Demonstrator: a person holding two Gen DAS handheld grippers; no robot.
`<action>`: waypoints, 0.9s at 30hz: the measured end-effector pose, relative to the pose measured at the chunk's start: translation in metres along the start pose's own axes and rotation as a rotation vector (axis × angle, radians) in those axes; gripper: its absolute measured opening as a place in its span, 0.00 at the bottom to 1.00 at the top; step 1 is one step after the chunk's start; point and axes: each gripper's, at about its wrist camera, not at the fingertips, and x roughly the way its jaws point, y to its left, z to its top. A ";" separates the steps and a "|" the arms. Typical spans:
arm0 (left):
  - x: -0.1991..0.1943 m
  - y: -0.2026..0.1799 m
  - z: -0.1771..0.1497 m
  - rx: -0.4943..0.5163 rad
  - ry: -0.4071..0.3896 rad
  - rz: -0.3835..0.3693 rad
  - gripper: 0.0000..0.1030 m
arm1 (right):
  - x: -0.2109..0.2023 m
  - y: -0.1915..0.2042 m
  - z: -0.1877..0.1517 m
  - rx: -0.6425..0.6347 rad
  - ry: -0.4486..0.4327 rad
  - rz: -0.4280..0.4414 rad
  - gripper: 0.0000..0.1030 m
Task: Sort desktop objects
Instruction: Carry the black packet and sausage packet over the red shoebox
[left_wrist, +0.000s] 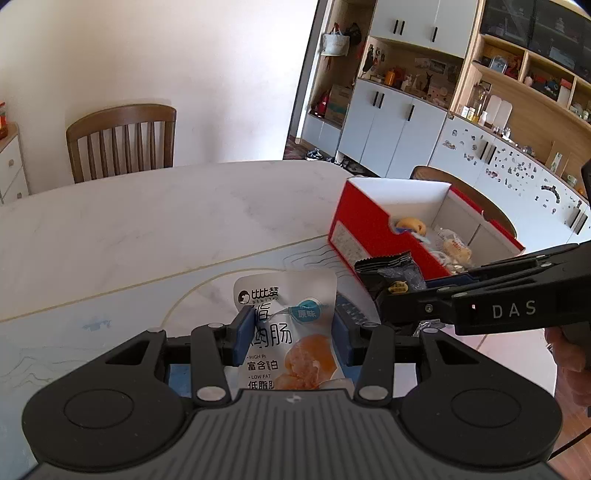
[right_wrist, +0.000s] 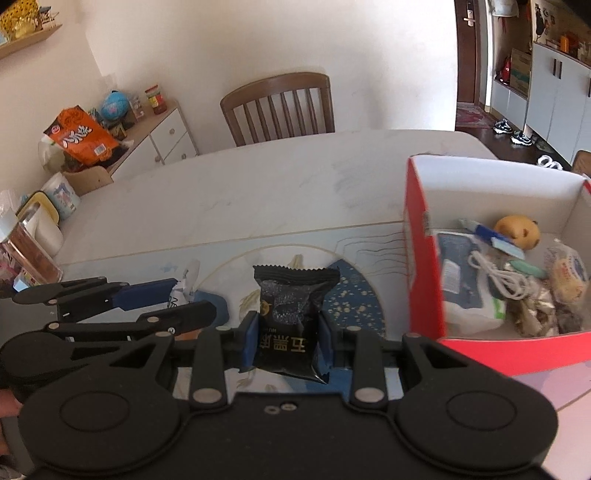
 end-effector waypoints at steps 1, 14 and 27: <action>-0.001 -0.003 0.002 0.005 -0.001 0.000 0.42 | -0.004 -0.002 0.000 0.001 -0.004 0.000 0.32; -0.001 -0.063 0.029 0.031 -0.039 -0.020 0.42 | -0.050 -0.045 0.001 0.016 -0.078 0.002 0.32; 0.024 -0.131 0.053 0.060 -0.065 -0.042 0.42 | -0.083 -0.112 0.003 0.038 -0.121 -0.022 0.32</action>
